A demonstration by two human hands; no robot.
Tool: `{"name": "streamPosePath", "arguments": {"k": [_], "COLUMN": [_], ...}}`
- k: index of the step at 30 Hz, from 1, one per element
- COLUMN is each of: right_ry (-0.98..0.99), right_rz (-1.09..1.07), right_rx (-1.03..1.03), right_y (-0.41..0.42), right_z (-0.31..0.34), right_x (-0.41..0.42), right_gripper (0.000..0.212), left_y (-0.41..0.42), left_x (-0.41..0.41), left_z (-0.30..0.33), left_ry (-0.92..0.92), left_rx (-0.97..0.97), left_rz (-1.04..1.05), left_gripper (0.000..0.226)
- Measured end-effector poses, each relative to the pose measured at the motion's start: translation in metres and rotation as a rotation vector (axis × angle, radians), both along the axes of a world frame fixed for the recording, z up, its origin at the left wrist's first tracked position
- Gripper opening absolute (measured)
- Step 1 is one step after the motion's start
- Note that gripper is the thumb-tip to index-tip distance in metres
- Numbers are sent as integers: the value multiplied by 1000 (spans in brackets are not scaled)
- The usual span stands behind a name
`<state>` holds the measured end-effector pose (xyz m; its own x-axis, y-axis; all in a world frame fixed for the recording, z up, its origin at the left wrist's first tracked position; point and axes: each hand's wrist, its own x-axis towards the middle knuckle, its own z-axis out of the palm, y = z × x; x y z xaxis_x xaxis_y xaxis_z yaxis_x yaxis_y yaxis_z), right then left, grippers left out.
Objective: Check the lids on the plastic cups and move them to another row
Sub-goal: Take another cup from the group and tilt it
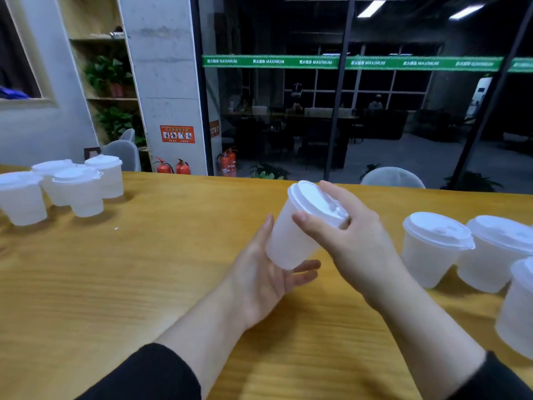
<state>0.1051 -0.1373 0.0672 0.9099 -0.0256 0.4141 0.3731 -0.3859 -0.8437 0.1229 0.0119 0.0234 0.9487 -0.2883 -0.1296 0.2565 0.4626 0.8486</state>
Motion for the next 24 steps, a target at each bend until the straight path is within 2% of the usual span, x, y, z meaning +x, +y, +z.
{"name": "streamPosePath", "arguments": {"k": [2, 4, 7, 9, 12, 16, 18, 19, 21, 24], "right_ry": [17, 27, 23, 26, -2, -6, -13, -17, -20, -13], "right_rz": [32, 82, 140, 152, 101, -6, -3, 23, 112, 221], "right_rx": [-80, -146, -225, -242, -169, 16, 19, -22, -139, -252], "right_y": [-5, -14, -26, -28, -23, -7, -8, -11, -22, -30], "right_z": [2, 5, 8, 6, -1, -6, -6, -4, 3, 7], "right_x": [-2, -5, -7, -7, -1, 2, 0, -2, -6, -10], "right_gripper": [90, 95, 86, 78, 72, 68, 75, 82, 93, 87], "left_y": [-16, -23, -20, -19, -26, -32, -29, -26, -18, -9], "left_x": [-6, -7, -10, -12, -14, -12, -11, -11, -11, -11], "left_z": [7, 9, 12, 11, 9, 3, 5, 7, 11, 10], "left_ry": [136, 204, 269, 319, 263, 112, 79, 91, 135, 182], "left_rx": [-117, -92, -11, 23, 5, 3, 15, 11, 27, 77], "left_rz": [72, 82, -53, -65, 46, 304, 334, 288, 69, -127], "left_gripper": [47, 41, 45, 48, 38, 34, 34, 35, 38, 41]}}
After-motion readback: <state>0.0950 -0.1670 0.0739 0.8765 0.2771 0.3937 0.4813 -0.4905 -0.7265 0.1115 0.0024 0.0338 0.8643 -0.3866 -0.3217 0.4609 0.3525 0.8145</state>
